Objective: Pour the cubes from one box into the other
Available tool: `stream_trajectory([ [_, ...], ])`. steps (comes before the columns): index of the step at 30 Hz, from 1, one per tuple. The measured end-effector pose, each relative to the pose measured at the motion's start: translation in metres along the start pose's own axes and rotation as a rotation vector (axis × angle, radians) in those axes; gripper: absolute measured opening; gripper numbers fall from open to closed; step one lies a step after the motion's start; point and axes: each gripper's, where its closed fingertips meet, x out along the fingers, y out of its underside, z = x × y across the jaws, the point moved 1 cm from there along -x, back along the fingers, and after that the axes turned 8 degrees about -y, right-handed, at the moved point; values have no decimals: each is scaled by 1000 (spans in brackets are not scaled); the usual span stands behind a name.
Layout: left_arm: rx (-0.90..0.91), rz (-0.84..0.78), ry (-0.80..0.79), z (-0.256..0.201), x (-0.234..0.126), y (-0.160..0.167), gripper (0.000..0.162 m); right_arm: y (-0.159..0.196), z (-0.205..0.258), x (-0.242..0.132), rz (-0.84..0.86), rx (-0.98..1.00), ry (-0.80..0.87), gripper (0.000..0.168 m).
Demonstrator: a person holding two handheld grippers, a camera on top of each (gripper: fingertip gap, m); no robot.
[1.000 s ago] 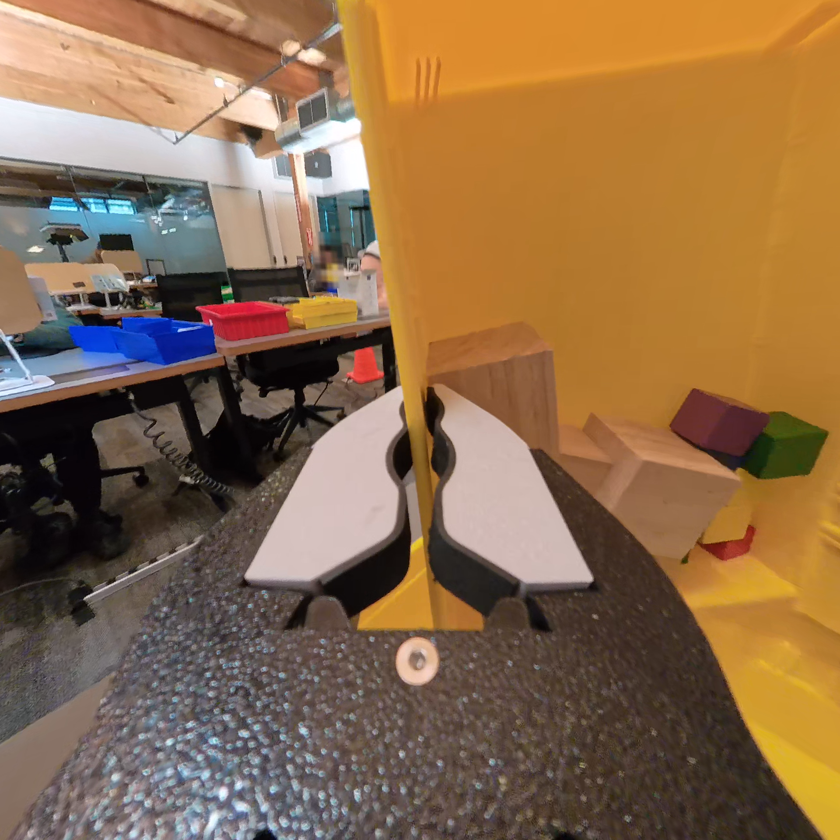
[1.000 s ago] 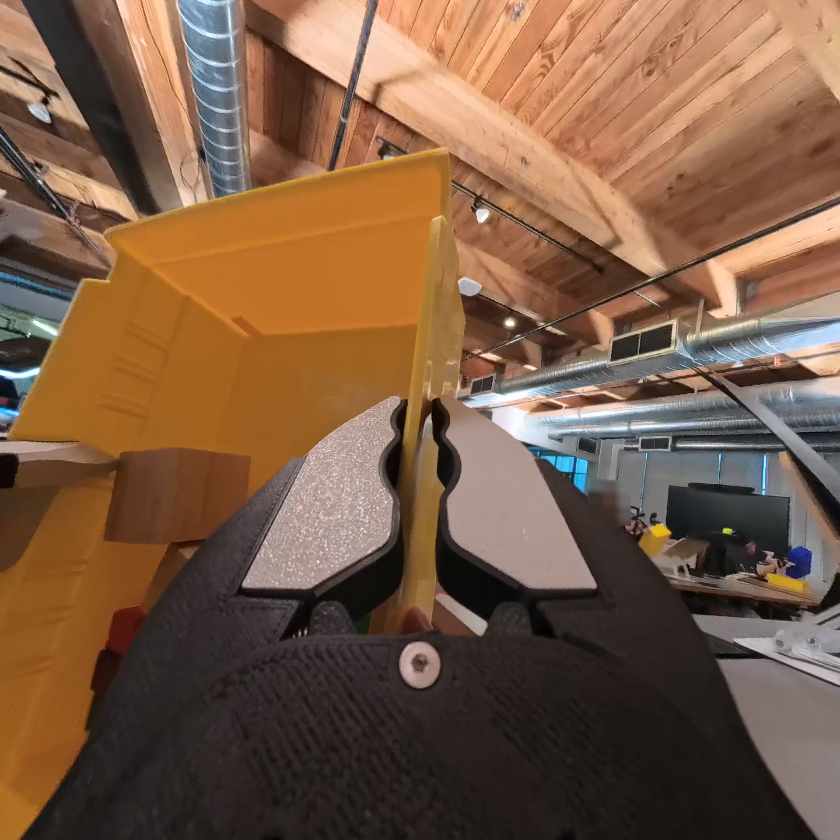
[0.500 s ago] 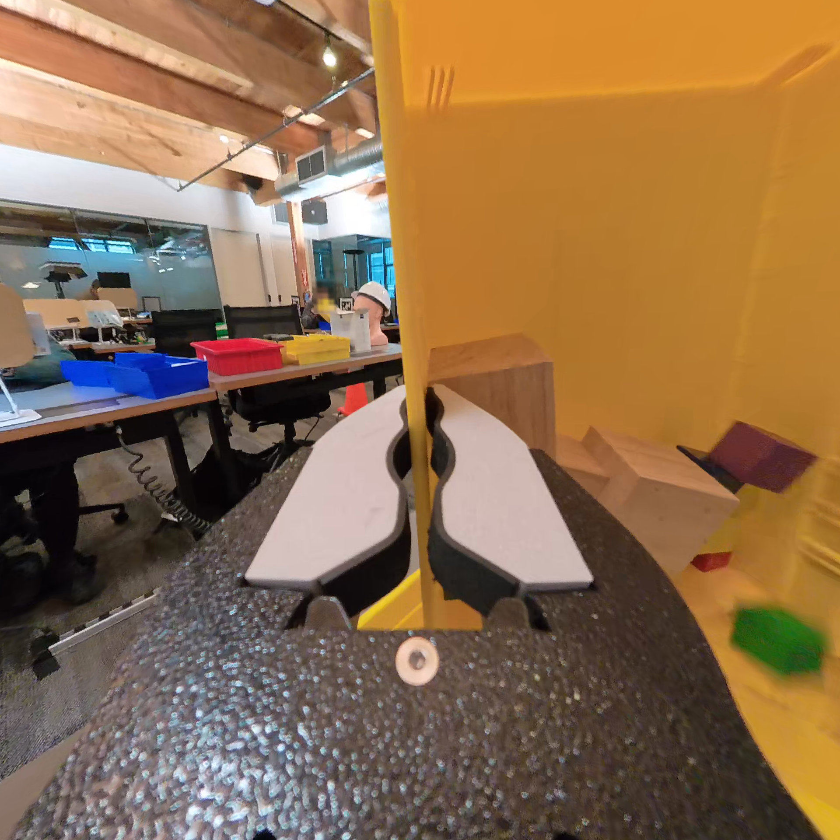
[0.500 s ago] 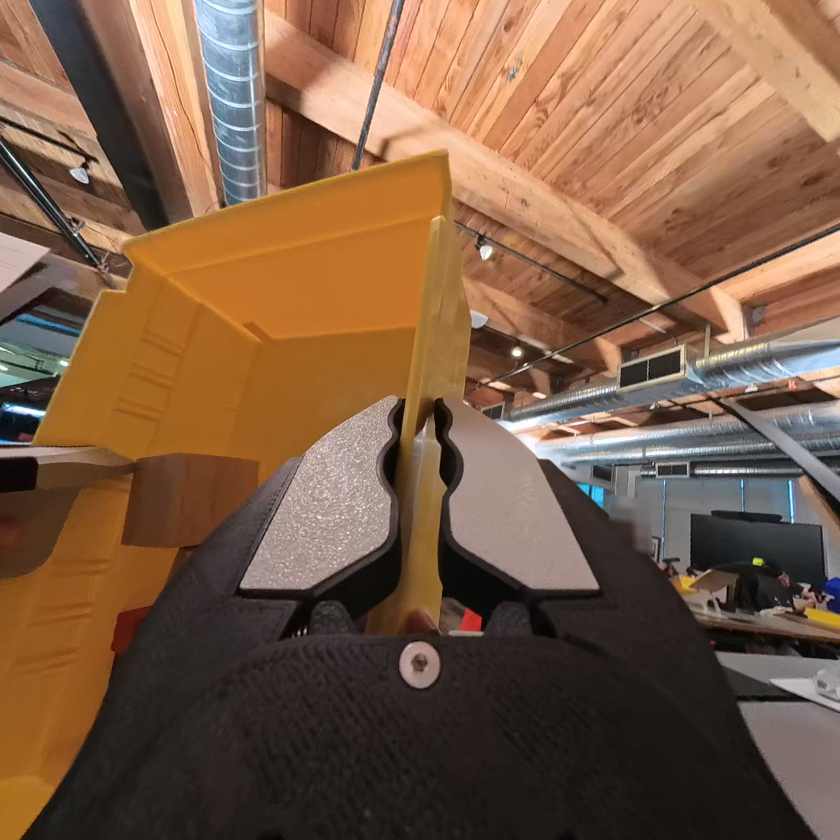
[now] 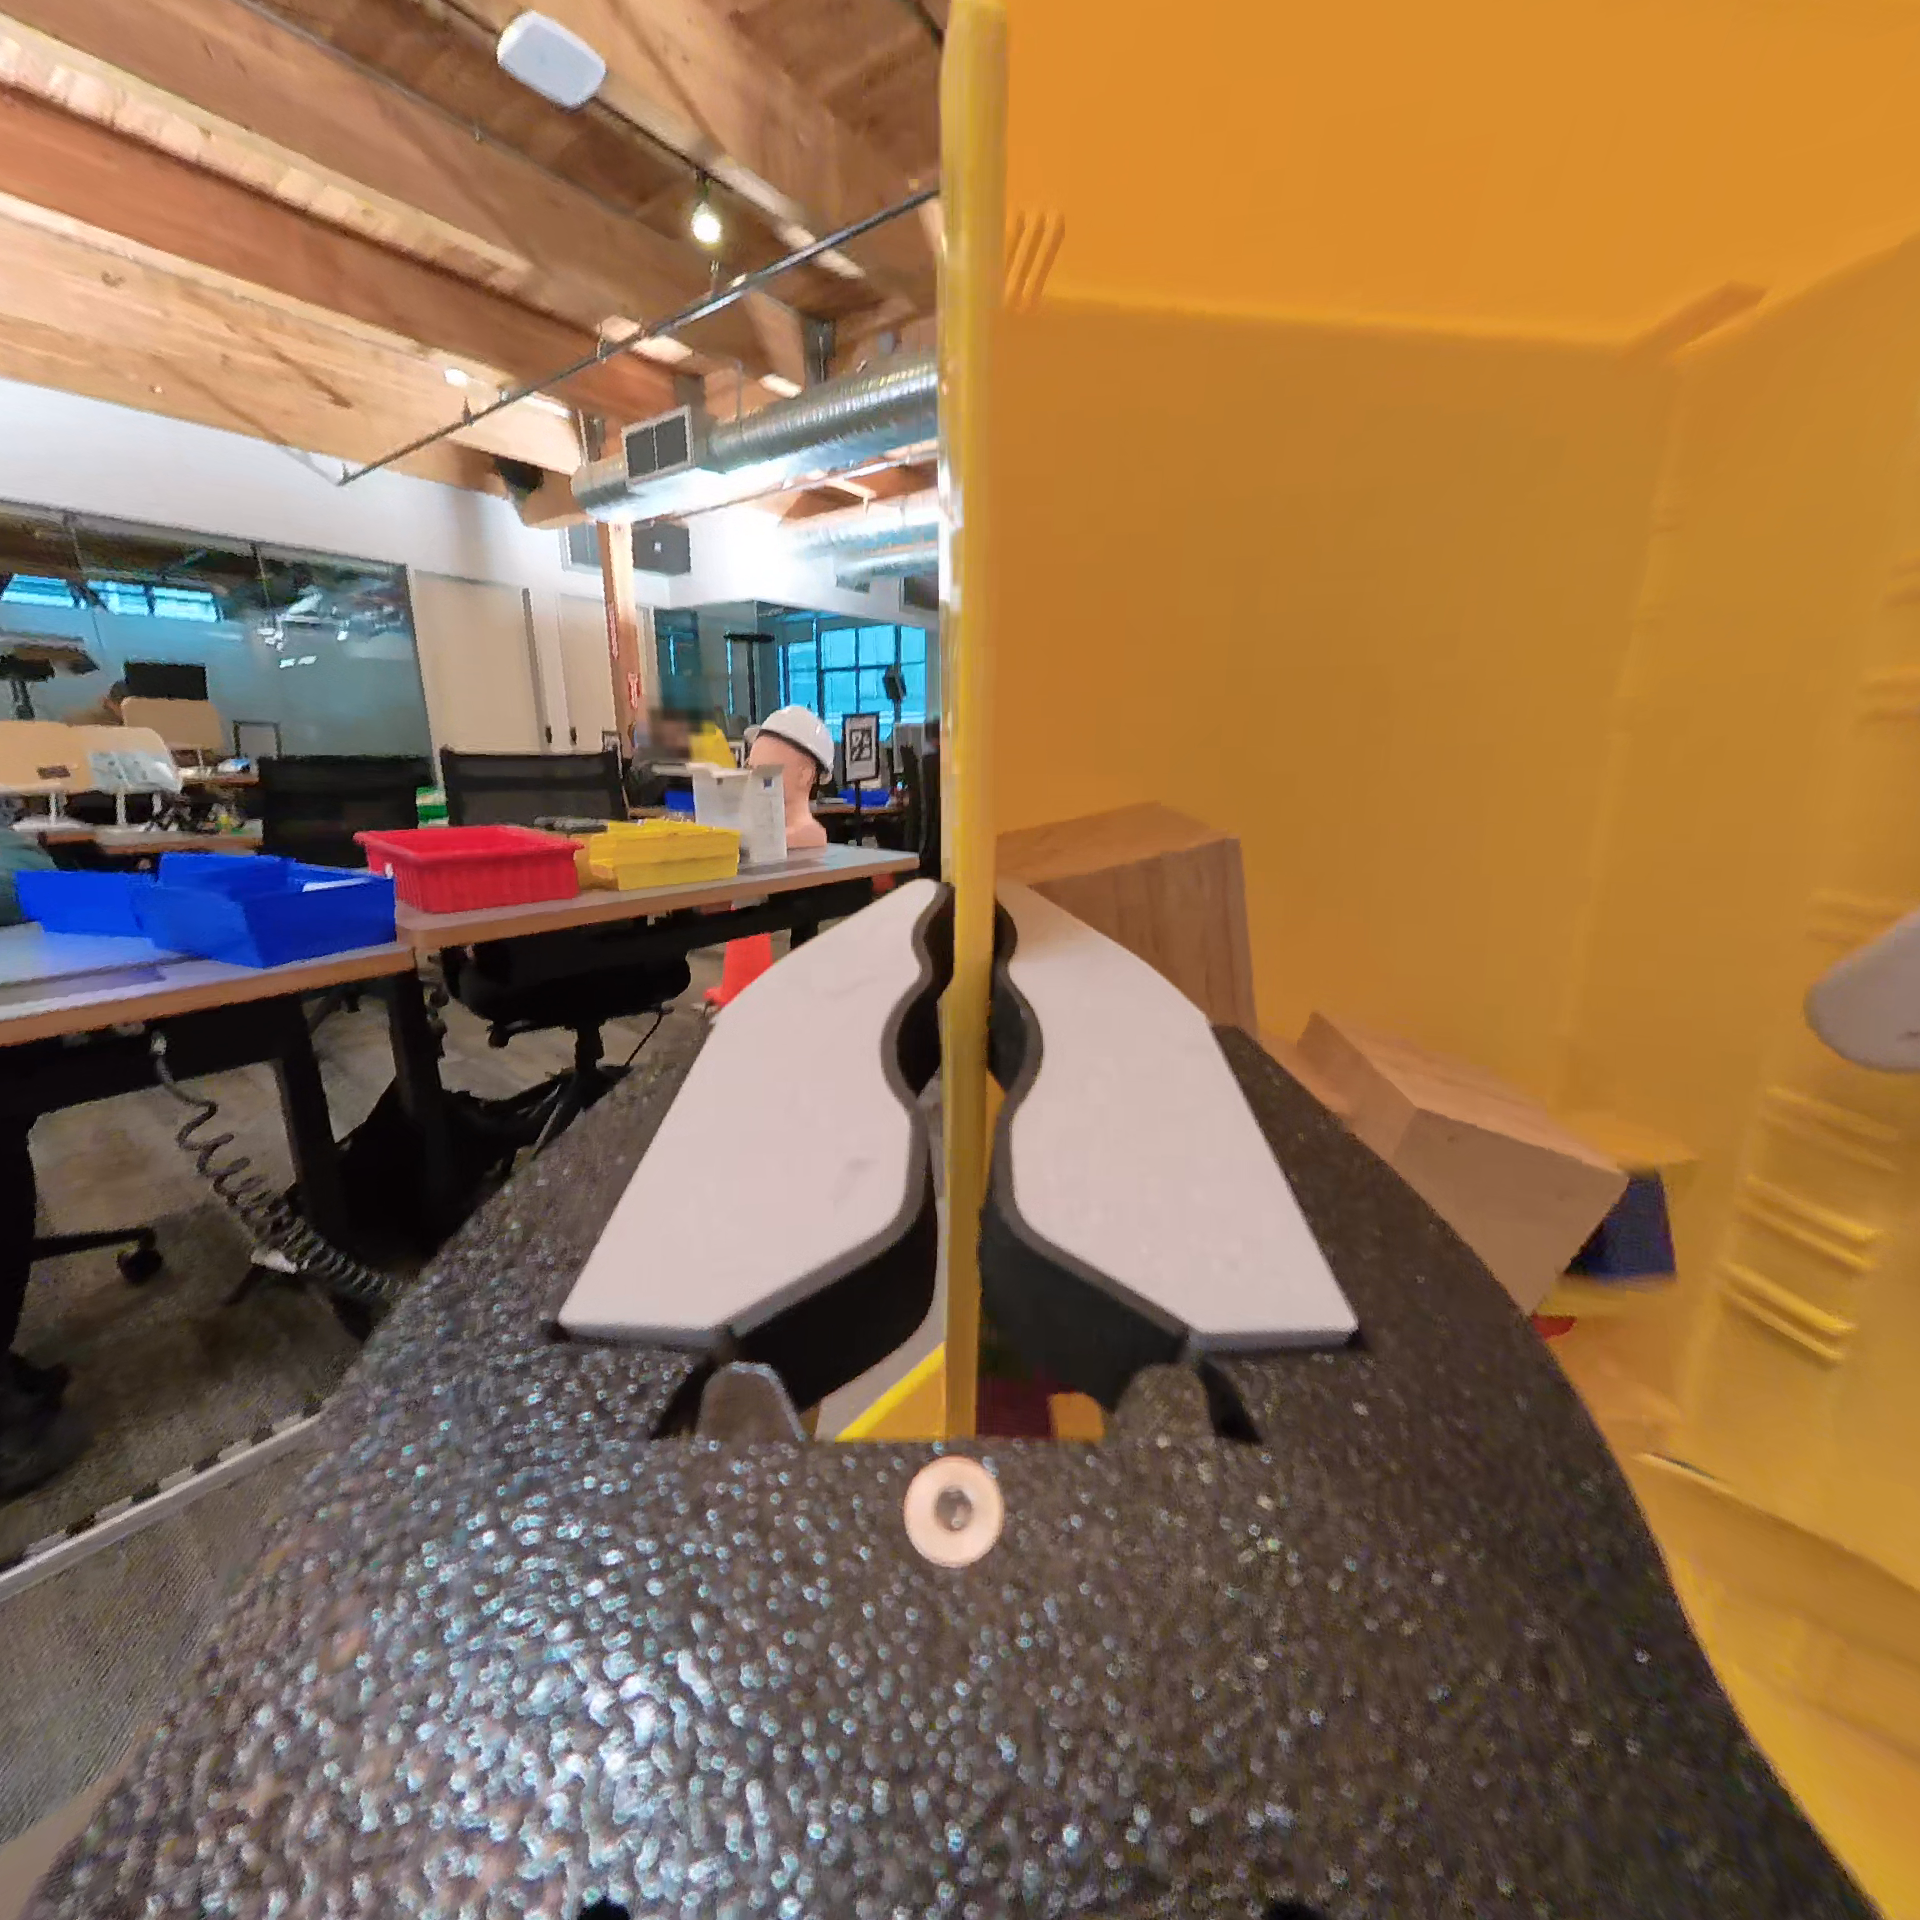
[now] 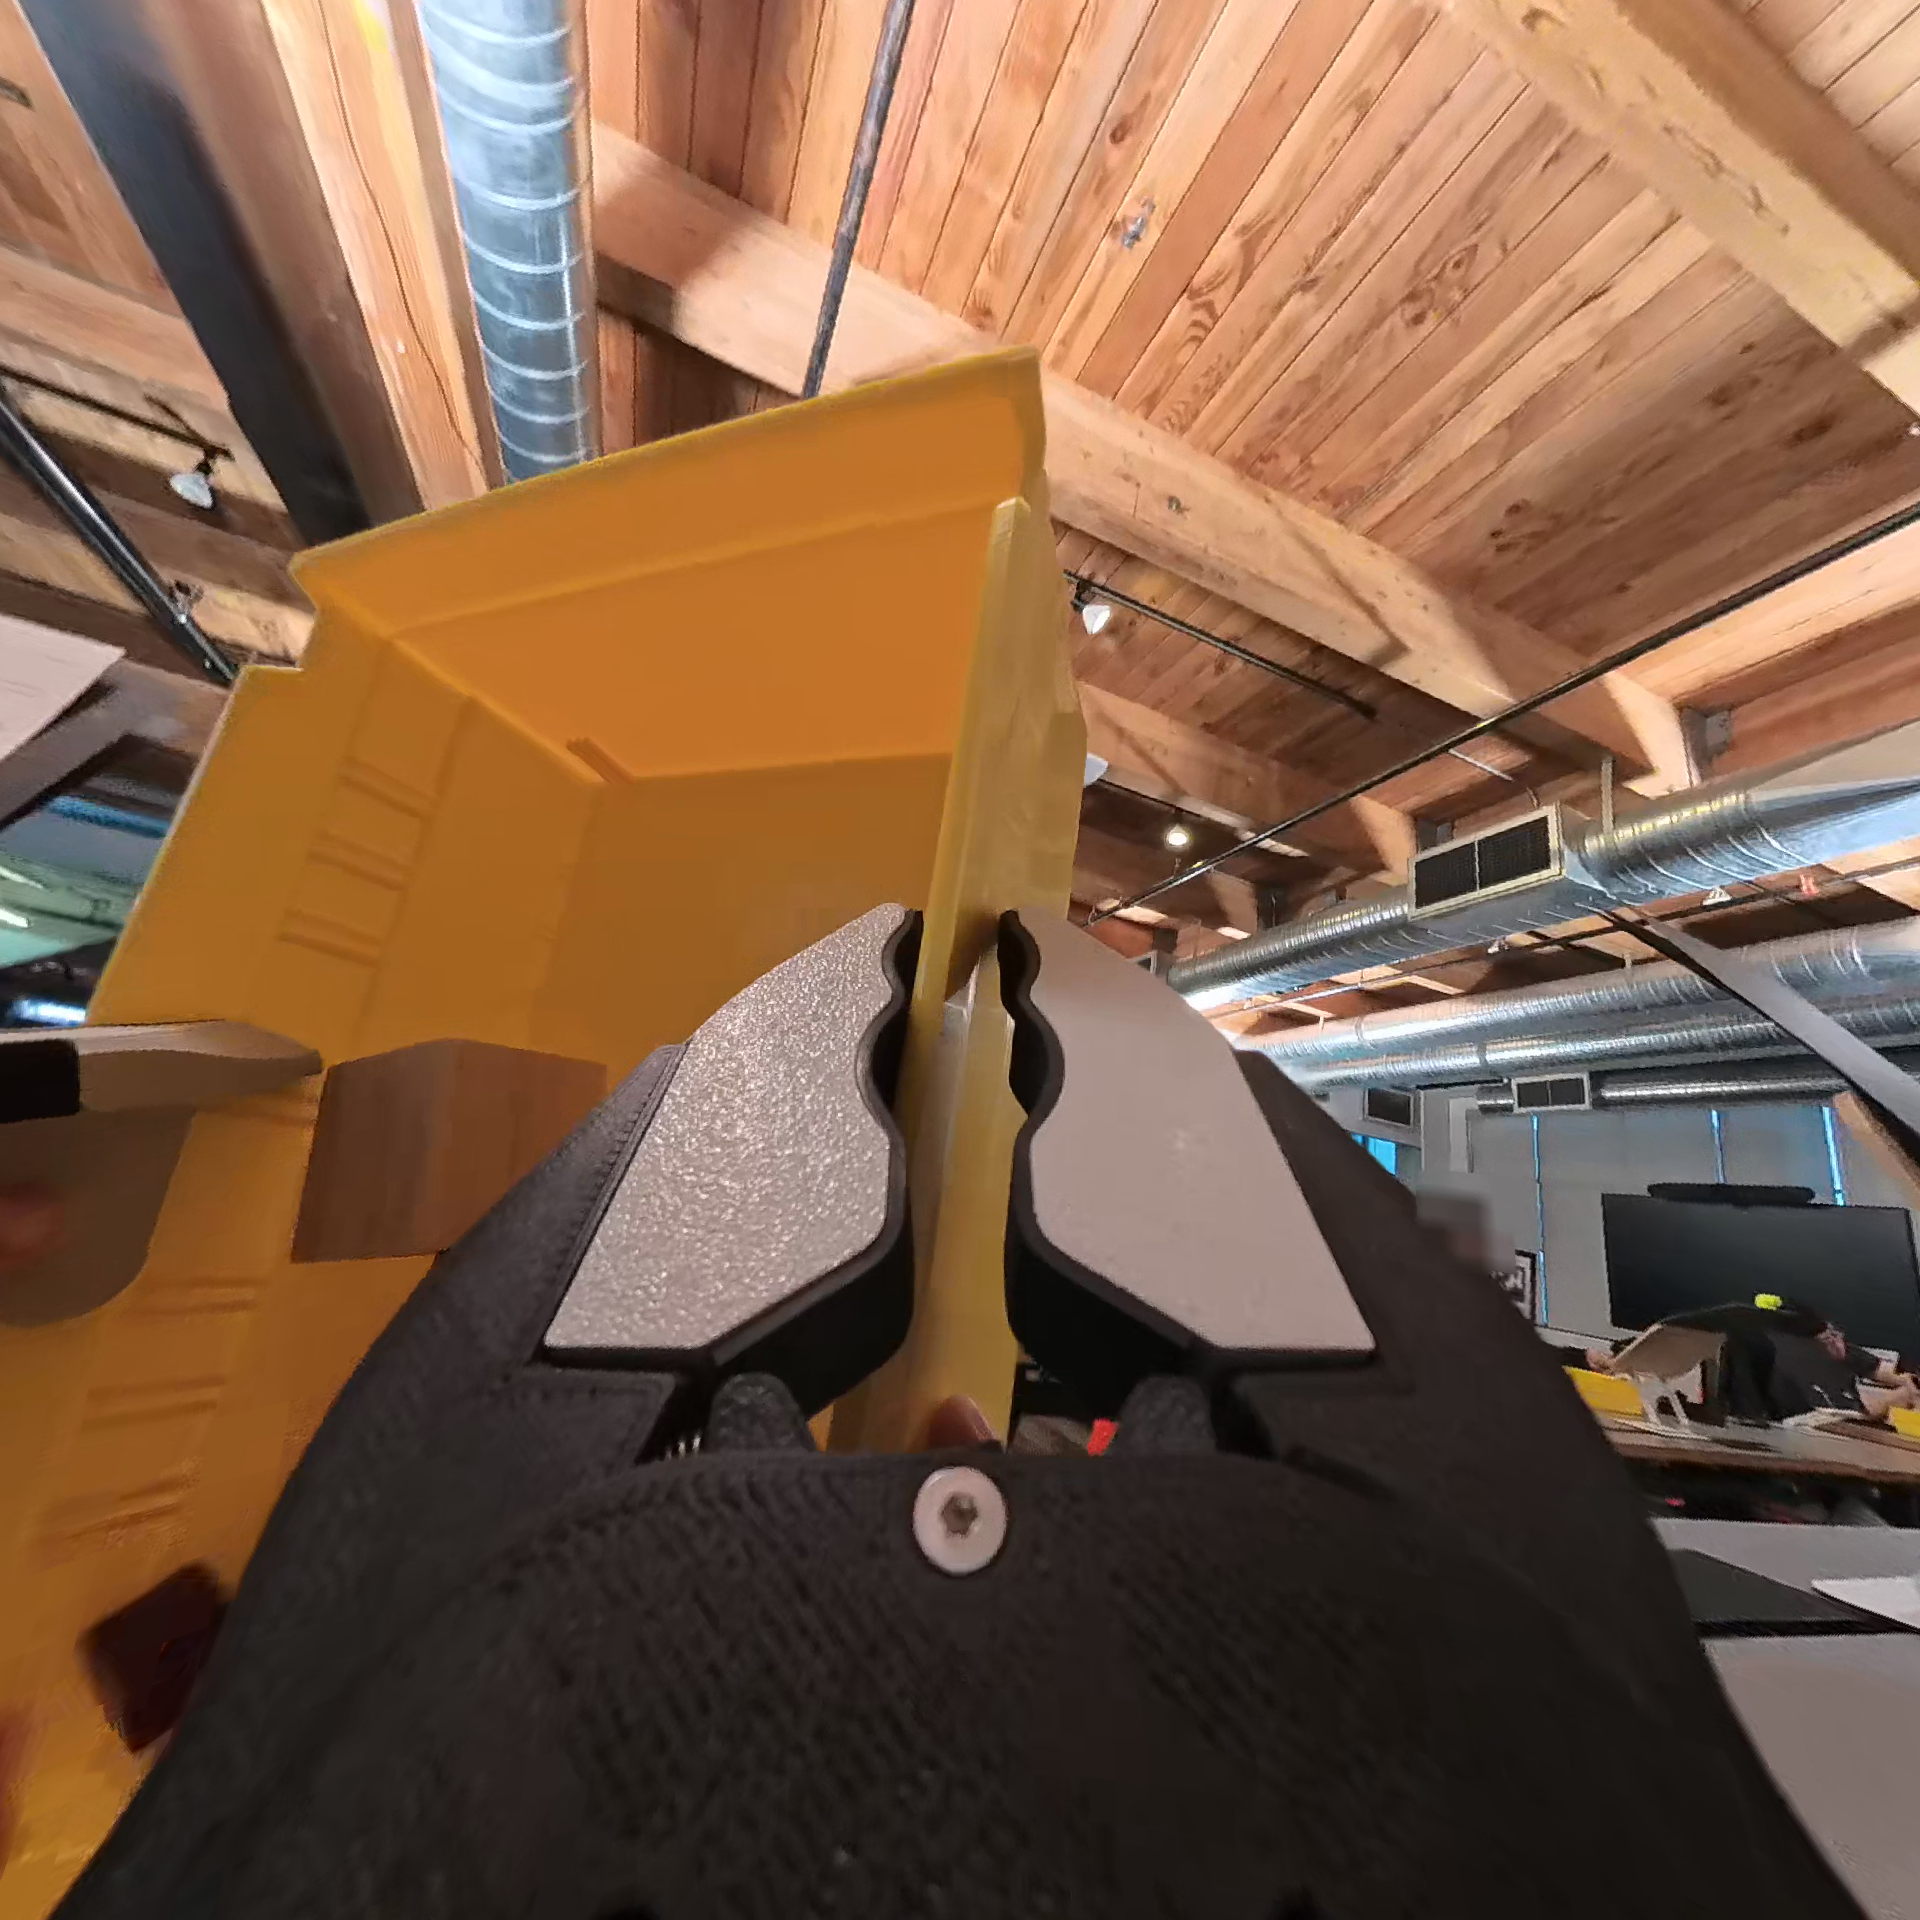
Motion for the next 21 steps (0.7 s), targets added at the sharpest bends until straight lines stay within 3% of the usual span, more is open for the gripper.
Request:
stream_trajectory([
  [15, -29, -16, 39, -7, 3, -6, 4, -5, -3, -4, -34, -5, 10, 15],
  [21, -6, 50, 21, -3, 6, 10, 3, 12, -2, -7, 7, 17, 12, 15],
])
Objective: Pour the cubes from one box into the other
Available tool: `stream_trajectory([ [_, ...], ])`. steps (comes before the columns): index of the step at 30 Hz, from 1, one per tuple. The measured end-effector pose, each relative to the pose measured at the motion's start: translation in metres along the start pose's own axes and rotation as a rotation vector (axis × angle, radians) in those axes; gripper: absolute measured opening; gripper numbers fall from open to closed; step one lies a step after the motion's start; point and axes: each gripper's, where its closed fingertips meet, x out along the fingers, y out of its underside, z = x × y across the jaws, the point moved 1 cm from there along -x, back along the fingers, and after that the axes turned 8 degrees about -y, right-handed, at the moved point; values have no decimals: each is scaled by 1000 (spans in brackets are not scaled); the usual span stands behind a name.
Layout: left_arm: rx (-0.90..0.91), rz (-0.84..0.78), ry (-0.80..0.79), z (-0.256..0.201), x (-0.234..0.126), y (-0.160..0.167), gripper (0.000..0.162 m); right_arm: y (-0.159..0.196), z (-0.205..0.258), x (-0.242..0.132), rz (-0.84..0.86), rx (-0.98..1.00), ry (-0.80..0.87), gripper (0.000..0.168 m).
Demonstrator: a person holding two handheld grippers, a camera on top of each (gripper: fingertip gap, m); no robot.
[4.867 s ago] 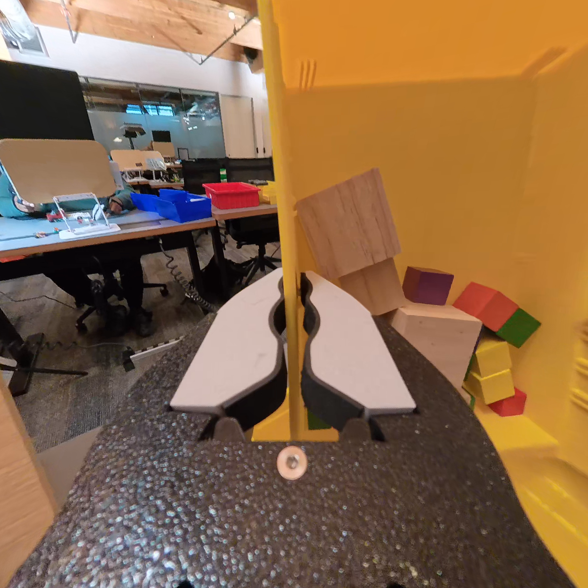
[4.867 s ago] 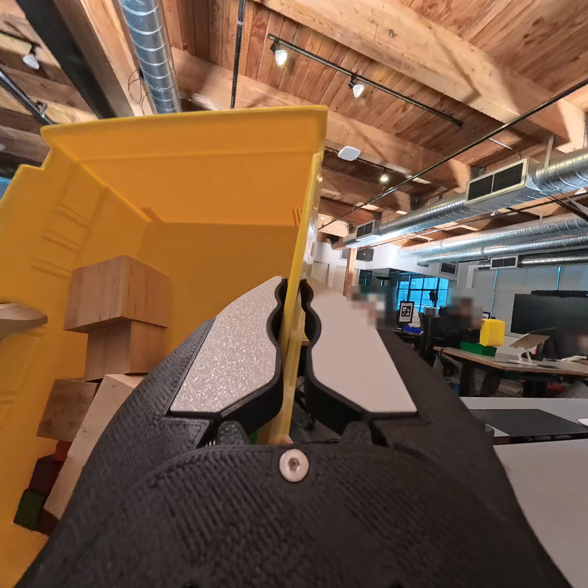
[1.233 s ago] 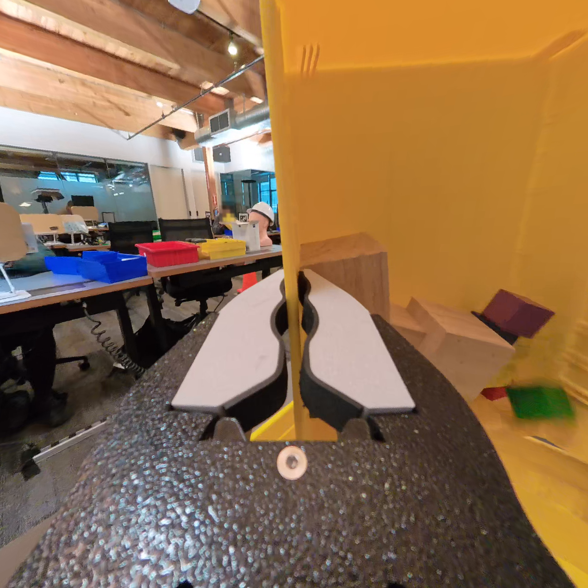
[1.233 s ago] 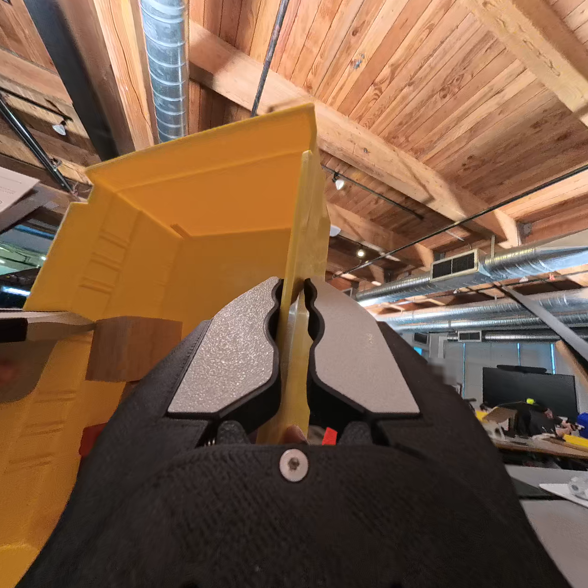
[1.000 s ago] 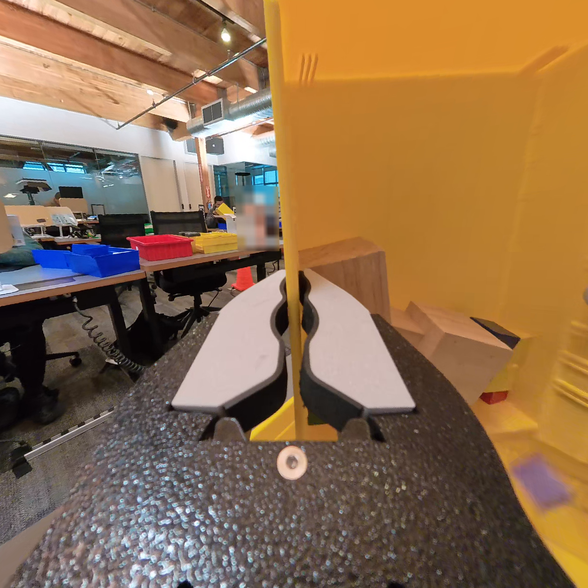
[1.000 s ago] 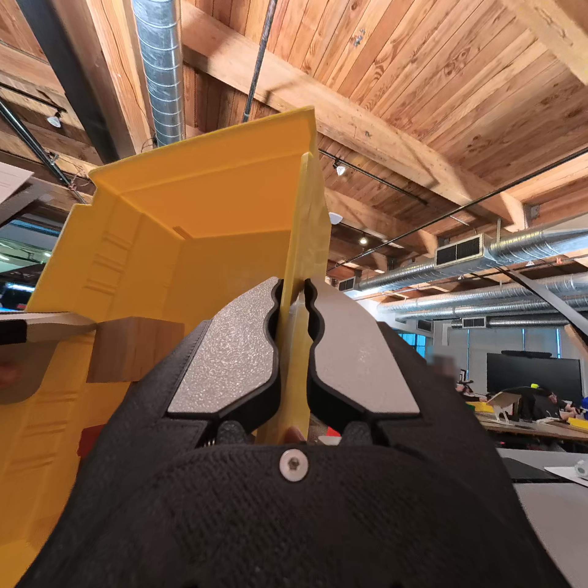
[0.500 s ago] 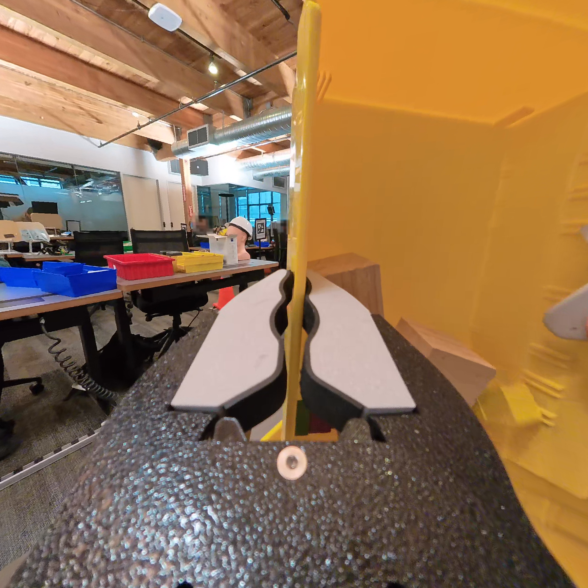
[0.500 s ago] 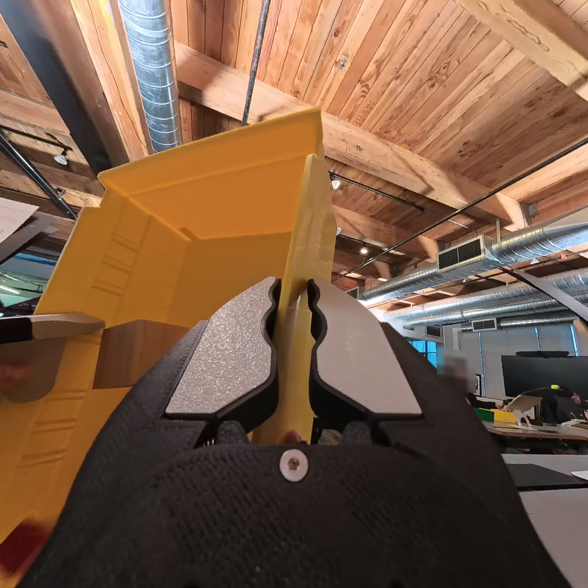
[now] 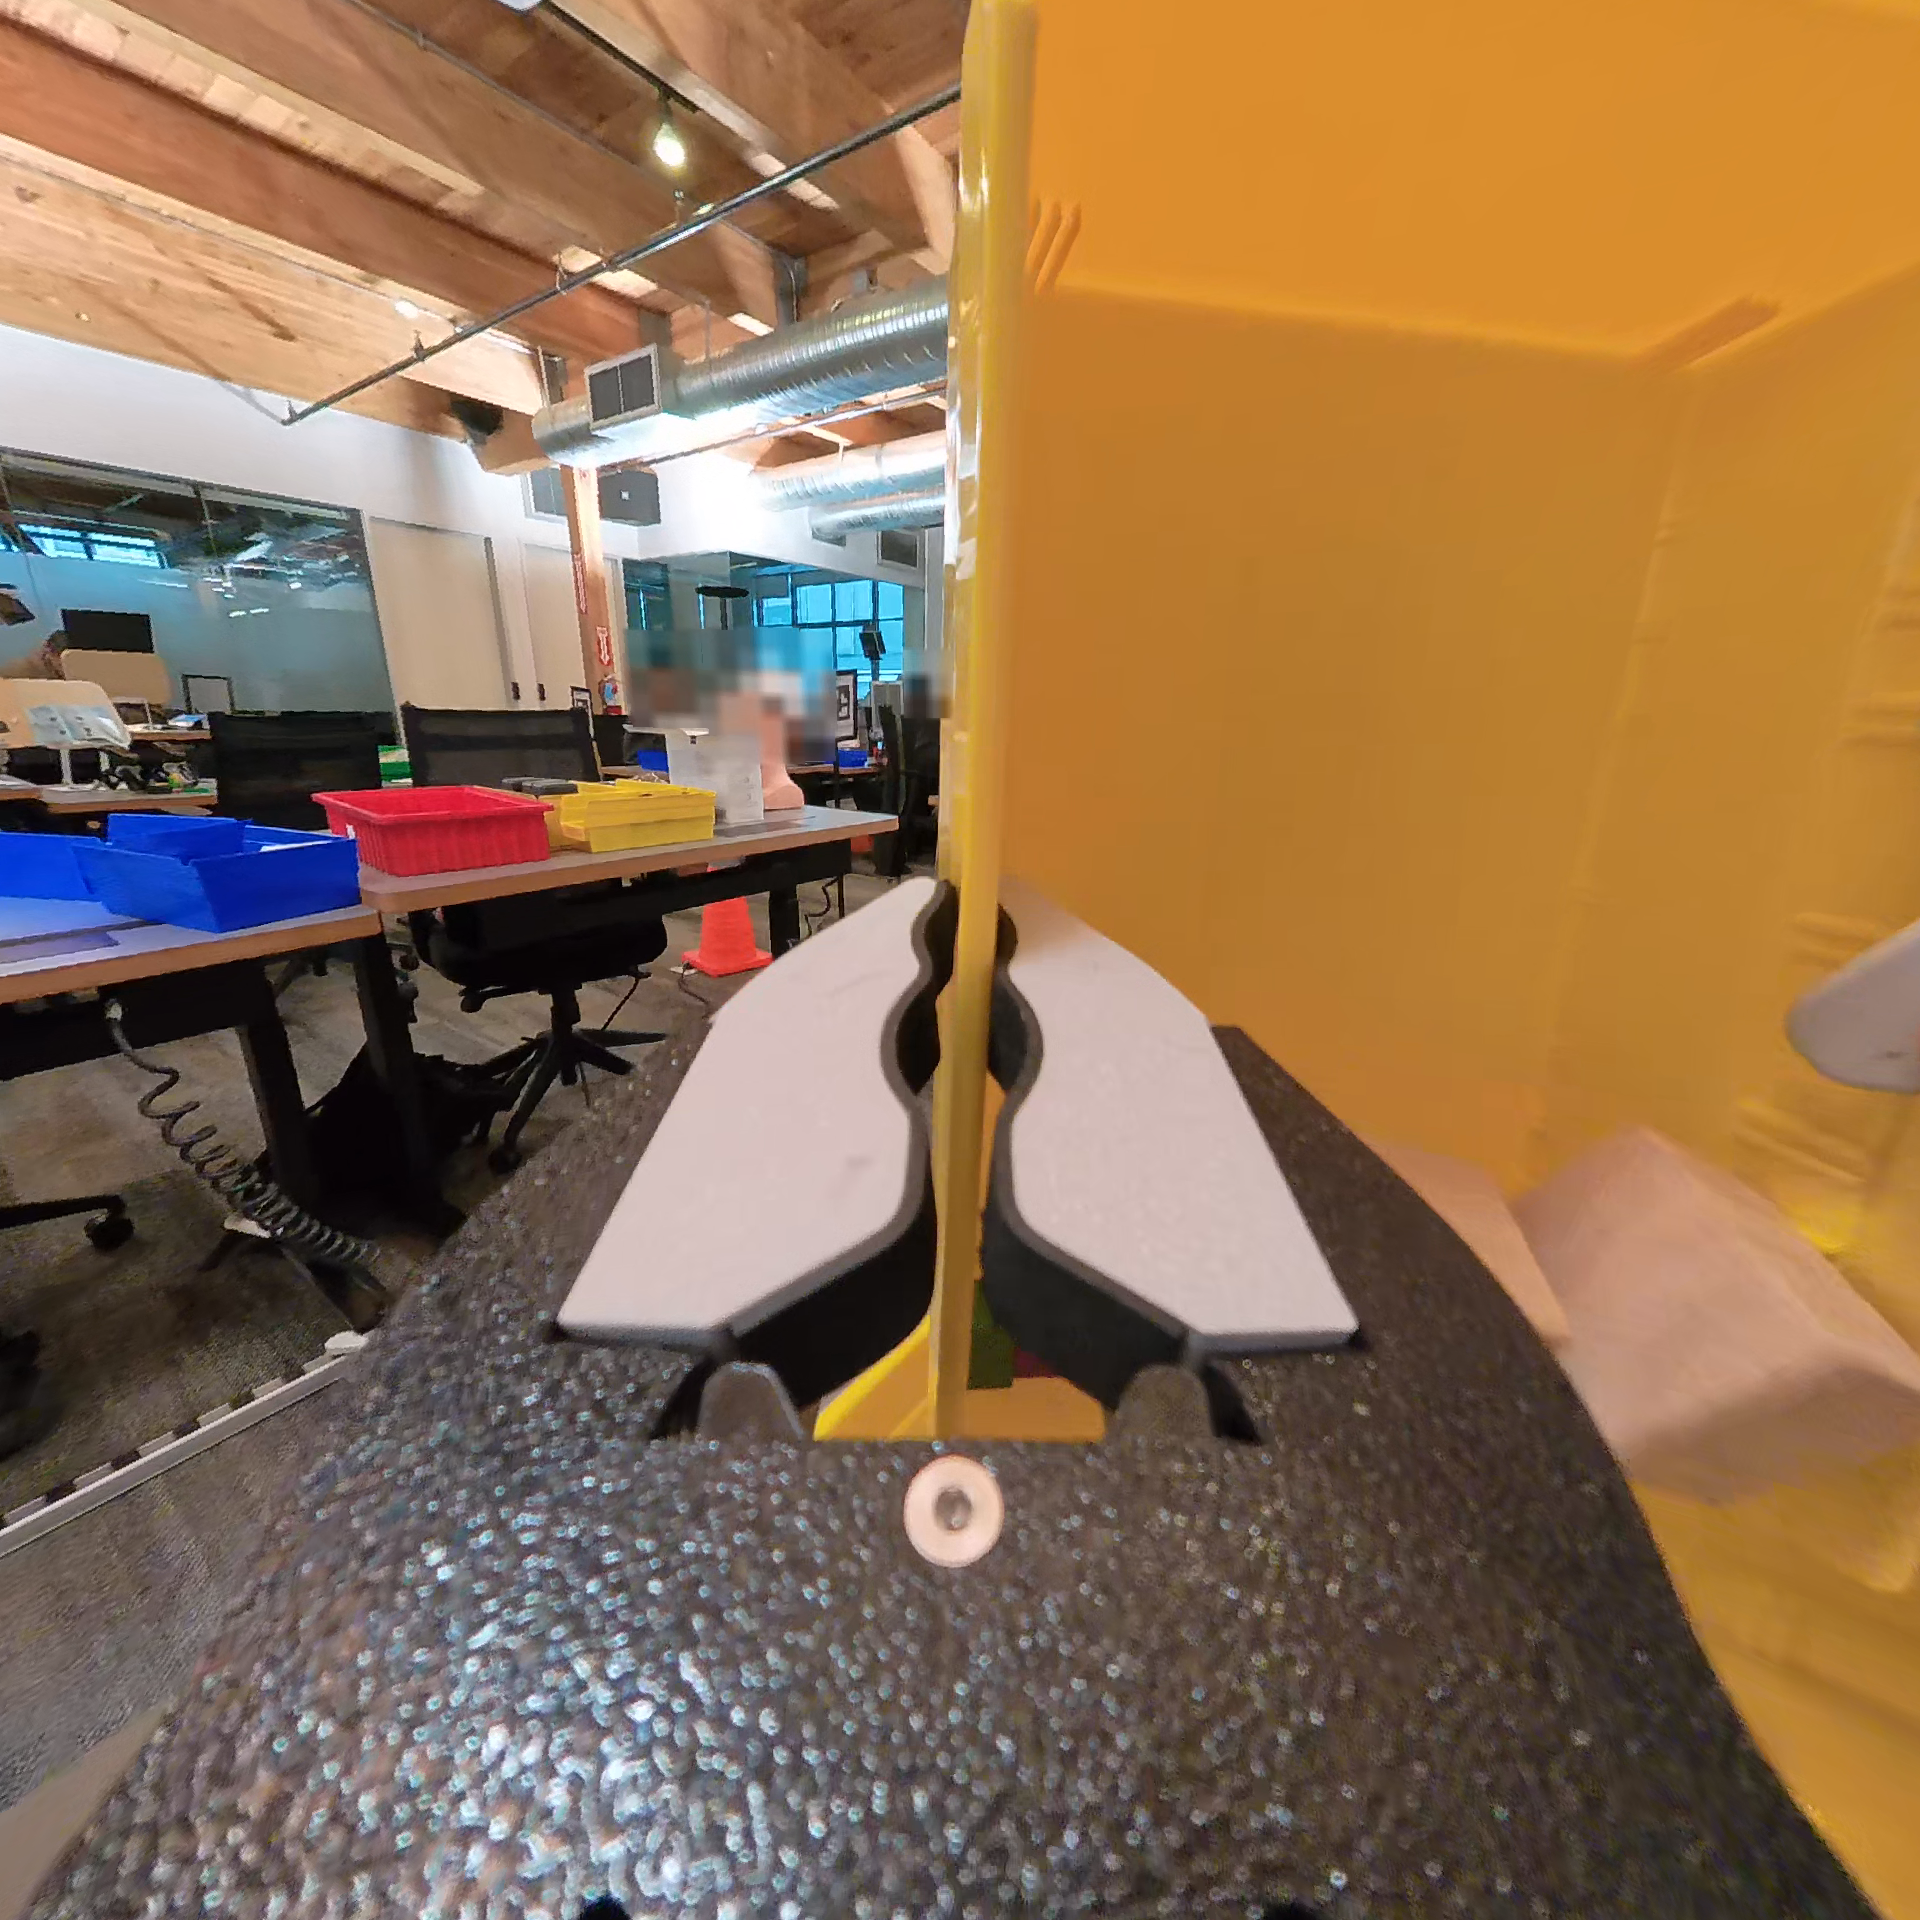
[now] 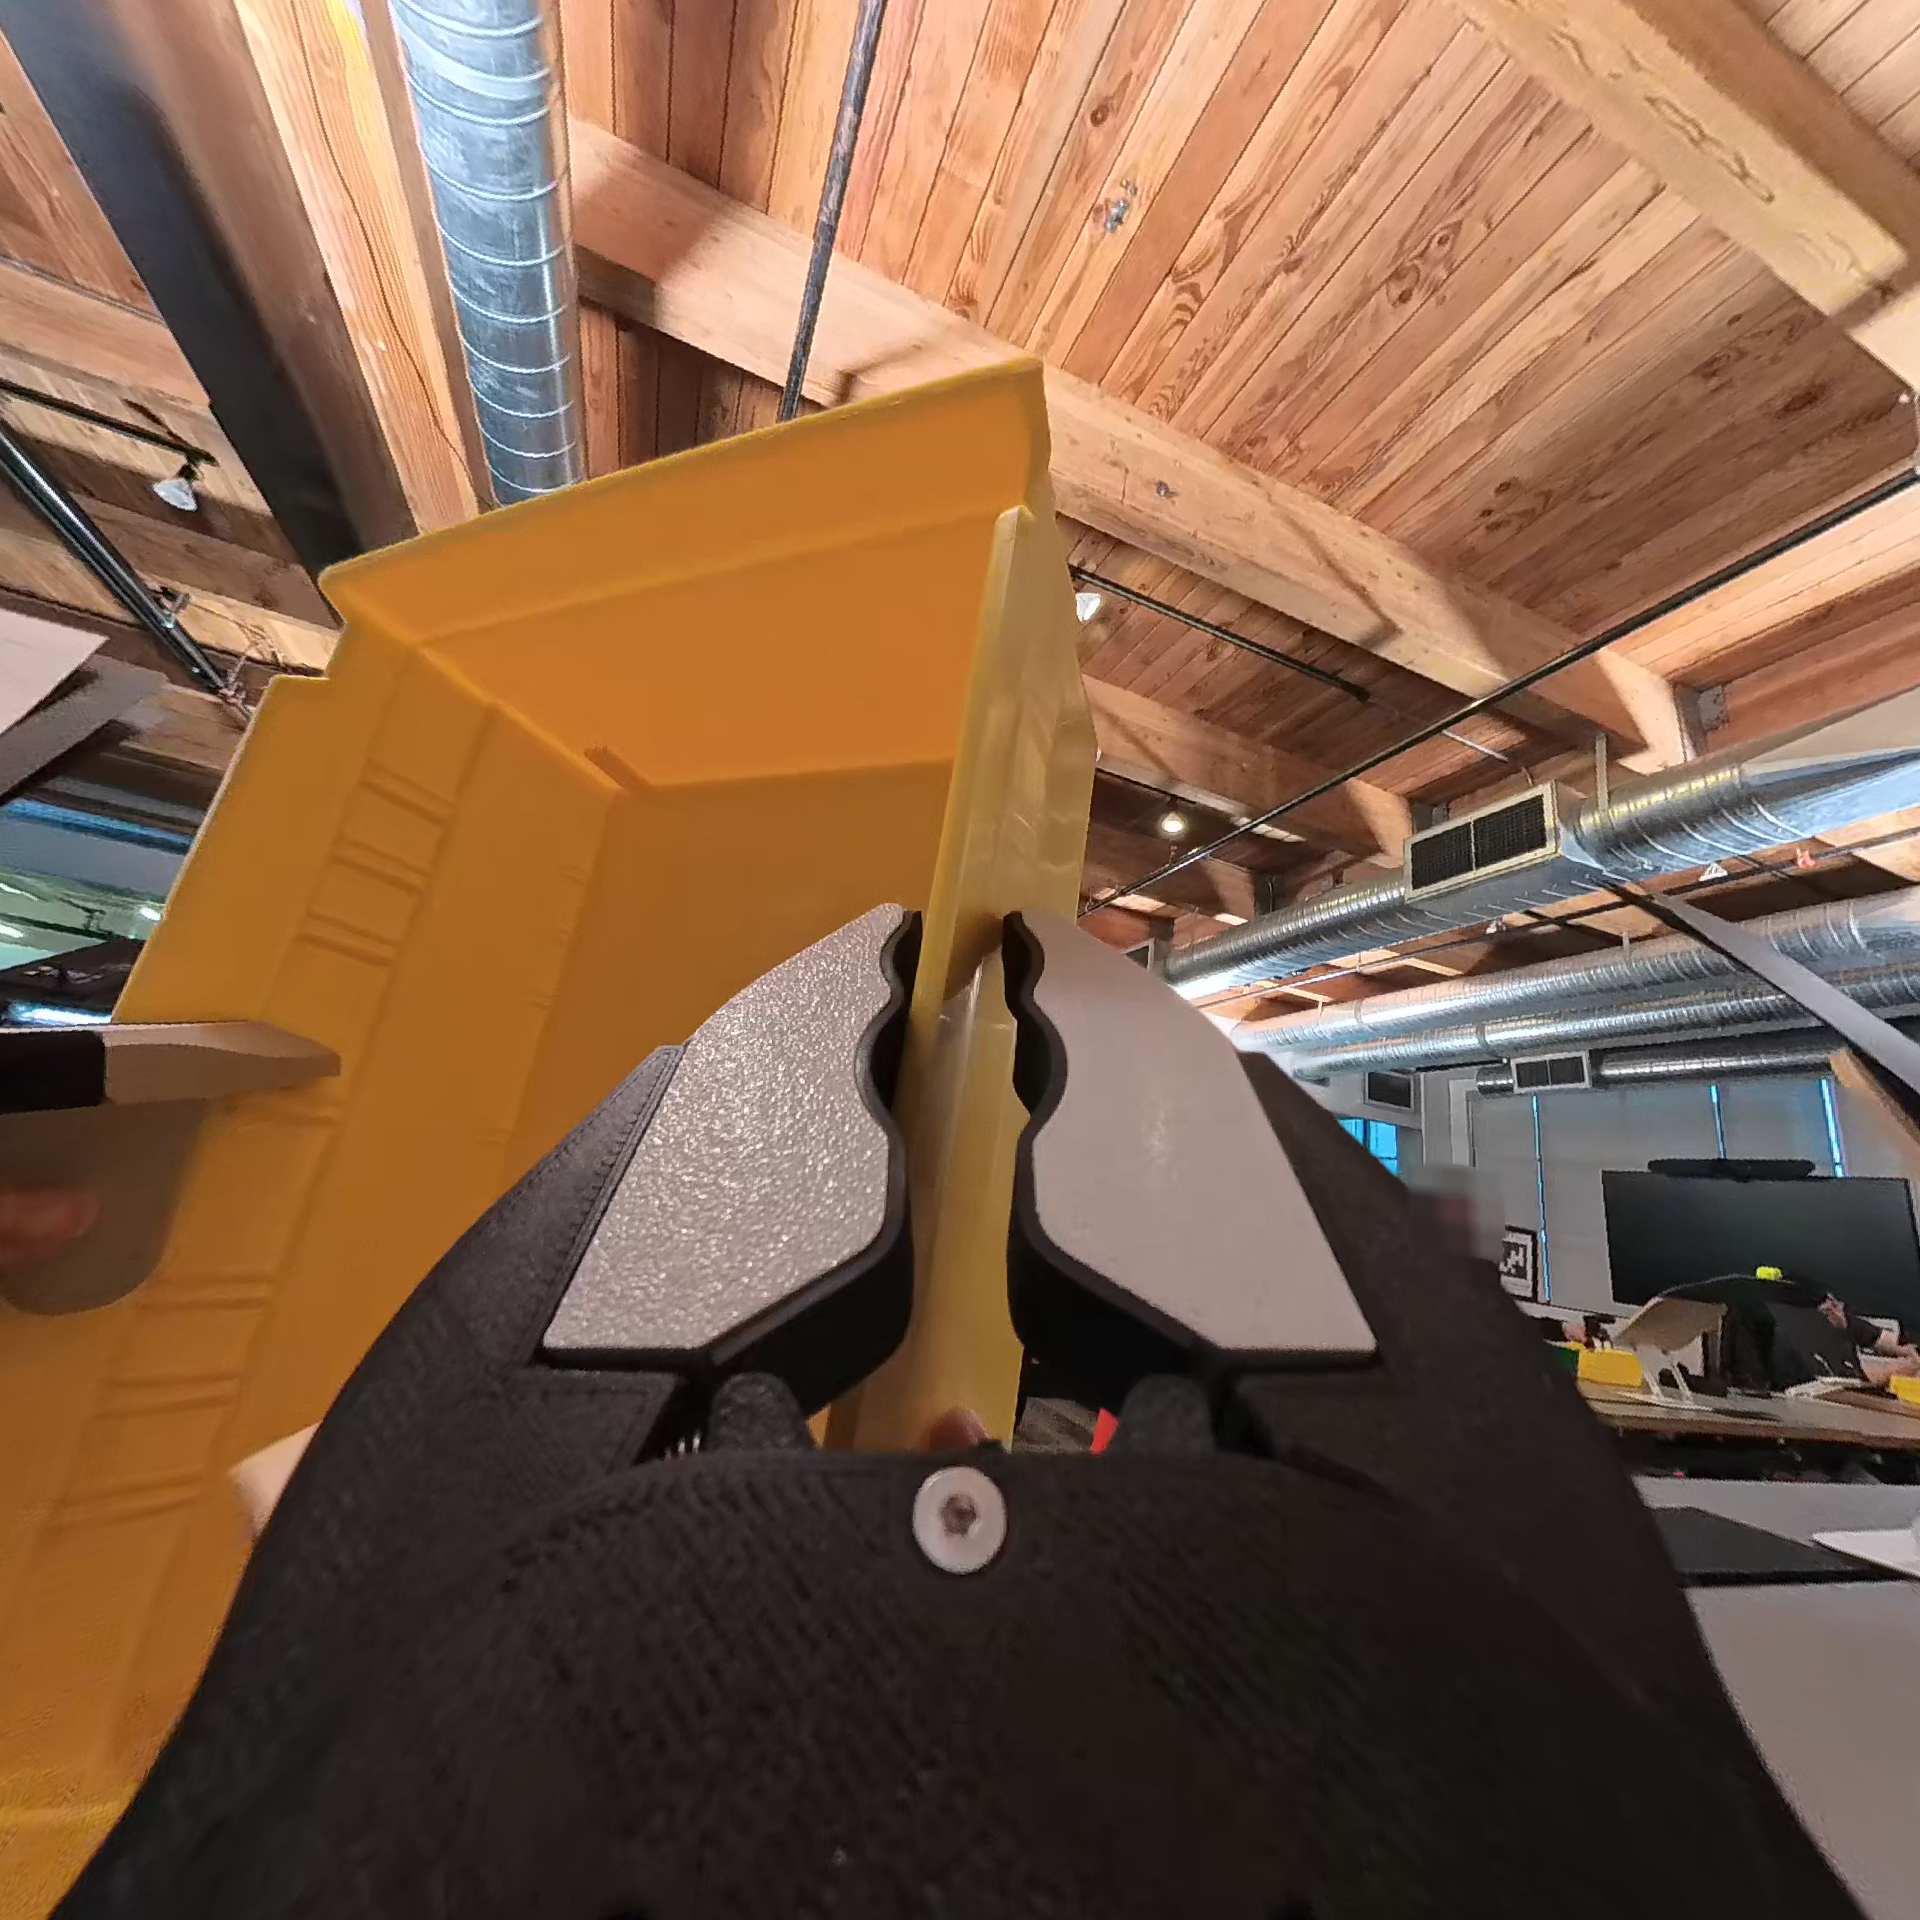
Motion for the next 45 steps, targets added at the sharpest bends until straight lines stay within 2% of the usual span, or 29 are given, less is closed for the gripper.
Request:
stream_trajectory([
  [4, 0, 27, -15, 2, 1, 10, 3, 7, 1, -1, 21, 1, -3, 15],
  [12, 6, 23, -16, 3, 1, 4, 3, 2, 1, 4, 5, -4, -21, 15],
  [16, -10, -48, 3, -2, -5, -12, 3, -17, 1, 3, -62, -39, -28, 16],
  [26, -72, -130, -12, -3, -14, -27, 3, -32, 7, 5, -113, -73, -33, 16],
  [28, -50, -100, -33, -3, -14, -26, 4, -25, 1, 8, -83, -28, -12, 15],
  [30, -13, -150, -9, -11, -18, -40, 4, -40, -3, 3, -148, -47, 4, 14],
  [33, -22, -134, -11, -10, -14, -42, 4, -37, -3, 7, -134, -35, 16, 14],
  [35, -24, -187, 5, -15, -19, -53, 4, -49, -4, 2, -193, -46, 22, 14],
  [38, -24, -153, -5, -11, -15, -46, 4, -35, -5, 5, -152, -15, 20, 14],
  [45, -26, -174, -1, -13, -19, -48, 4, -40, -4, 0, -191, -6, 17, 15],
])
